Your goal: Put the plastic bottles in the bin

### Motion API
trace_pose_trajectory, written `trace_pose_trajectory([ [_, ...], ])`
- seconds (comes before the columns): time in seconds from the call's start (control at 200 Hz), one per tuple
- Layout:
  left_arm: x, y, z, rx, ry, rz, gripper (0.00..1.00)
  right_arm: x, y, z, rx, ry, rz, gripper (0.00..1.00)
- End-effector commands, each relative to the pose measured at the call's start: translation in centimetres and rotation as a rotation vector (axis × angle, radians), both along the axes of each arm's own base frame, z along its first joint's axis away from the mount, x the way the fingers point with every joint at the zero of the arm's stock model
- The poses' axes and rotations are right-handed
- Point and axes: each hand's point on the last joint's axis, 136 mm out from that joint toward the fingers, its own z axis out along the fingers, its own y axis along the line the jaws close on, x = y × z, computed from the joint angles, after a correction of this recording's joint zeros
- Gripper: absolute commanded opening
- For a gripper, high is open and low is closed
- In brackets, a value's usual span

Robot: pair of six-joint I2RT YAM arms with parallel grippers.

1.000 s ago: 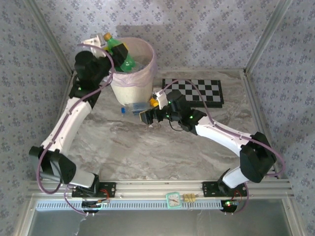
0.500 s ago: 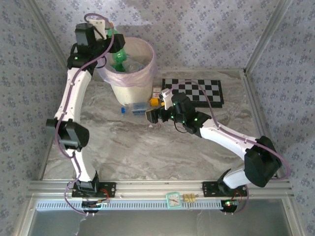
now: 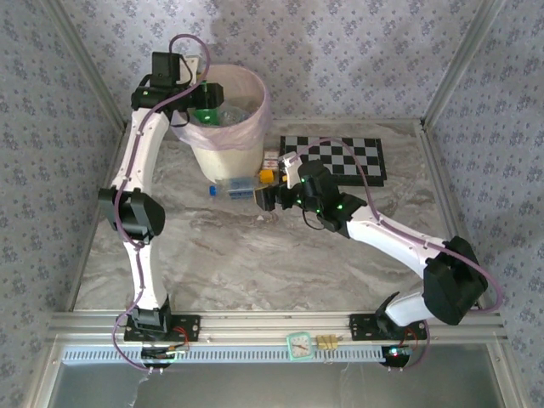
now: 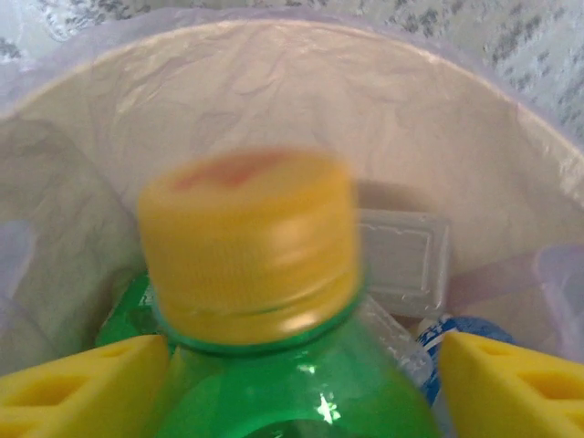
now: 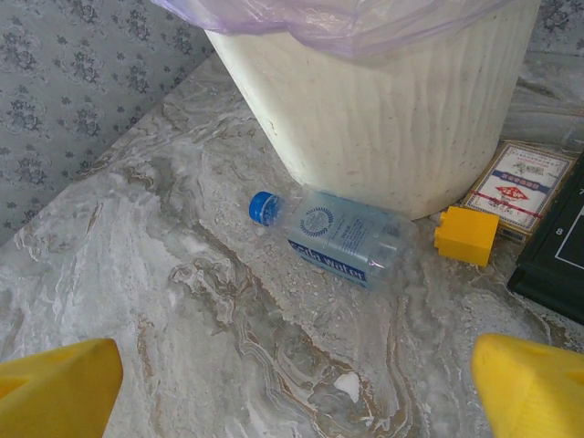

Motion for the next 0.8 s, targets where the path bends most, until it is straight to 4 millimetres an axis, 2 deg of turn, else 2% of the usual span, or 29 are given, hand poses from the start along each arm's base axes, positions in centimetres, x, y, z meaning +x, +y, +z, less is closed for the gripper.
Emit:
trace_pose_trajectory([
  [0.0, -1.8, 0.0, 5.6, -0.016, -0.113, 0.001, 1.00, 0.3, -0.4, 0.0, 0.008, 0.006, -0.026, 1.00],
  [0.1, -3.4, -0.4, 8.2, -0.027, -0.182, -0.005, 1.00, 0.4, -0.2, 0.0, 0.010, 0.009, -0.023, 1.00],
  [0.135, -4.1, -0.5, 8.5, -0.029, -0.194, -0.005, 1.00, 0.4, -0.1, -0.1, 0.012, 0.011, -0.021, 1.00],
  [0.155, -4.4, -0.7, 9.4, -0.036, -0.230, -0.005, 1.00, 0.4, 0.0, -0.1, 0.012, 0.012, -0.019, 1.00],
  [0.185, -5.0, -0.8, 9.5, -0.037, -0.241, -0.004, 1.00, 0.5, 0.1, -0.2, 0.012, 0.016, -0.017, 1.00],
  [0.205, -5.4, -0.8, 10.4, -0.044, -0.276, -0.003, 1.00, 0.5, 0.1, -0.3, 0.012, 0.018, -0.016, 1.00],
  [0.215, -5.5, -1.0, 9.8, -0.044, -0.266, -0.004, 1.00, 0.5, 0.1, -0.3, 0.012, 0.020, -0.016, 1.00],
  [0.225, -5.9, -1.0, 10.5, -0.049, -0.286, -0.003, 1.00, 0.5, 0.1, -0.3, 0.012, 0.021, -0.016, 1.00],
  [0.29, -7.5, -1.0, 11.2, -0.075, -0.338, 0.004, 1.00, 0.6, 0.3, -0.5, 0.013, 0.028, -0.012, 1.00],
  [0.355, -8.9, -0.8, 10.4, -0.111, -0.356, 0.017, 1.00, 0.7, 0.6, -0.6, 0.015, 0.030, -0.006, 1.00],
  [0.39, -9.7, -0.6, 10.9, -0.141, -0.386, 0.026, 1.00, 0.7, 0.7, -0.6, 0.016, 0.032, -0.005, 1.00],
  [0.405, -9.9, -0.6, 10.1, -0.148, -0.377, 0.027, 1.00, 0.8, 0.7, -0.7, 0.016, 0.033, -0.004, 1.00],
  [0.465, -11.4, -0.1, 10.0, -0.200, -0.412, 0.046, 1.00, 0.9, 0.9, -0.8, 0.018, 0.037, 0.000, 1.00],
  [0.53, -12.8, 0.4, 8.5, -0.258, -0.420, 0.075, 1.00, 1.0, 1.2, -0.8, 0.022, 0.041, 0.005, 1.00],
  [0.58, -13.9, 0.8, 6.3, -0.302, -0.410, 0.096, 1.00, 1.1, 1.4, -0.8, 0.025, 0.043, 0.009, 1.00],
  [0.6, -14.3, 1.0, 6.3, -0.328, -0.425, 0.108, 1.00, 1.1, 1.5, -0.9, 0.025, 0.045, 0.010, 1.00],
  [0.64, -15.1, 1.3, 4.3, -0.357, -0.410, 0.127, 1.00, 1.2, 1.6, -1.0, 0.025, 0.051, 0.012, 1.00],
  [0.665, -15.6, 1.5, 4.0, -0.375, -0.421, 0.134, 1.00, 1.2, 1.7, -1.0, 0.025, 0.054, 0.013, 1.00],
  [0.795, -17.5, 2.5, -1.0, -0.386, -0.364, 0.207, 1.00, 1.4, 2.2, -1.8, 0.017, 0.080, 0.022, 1.00],
])
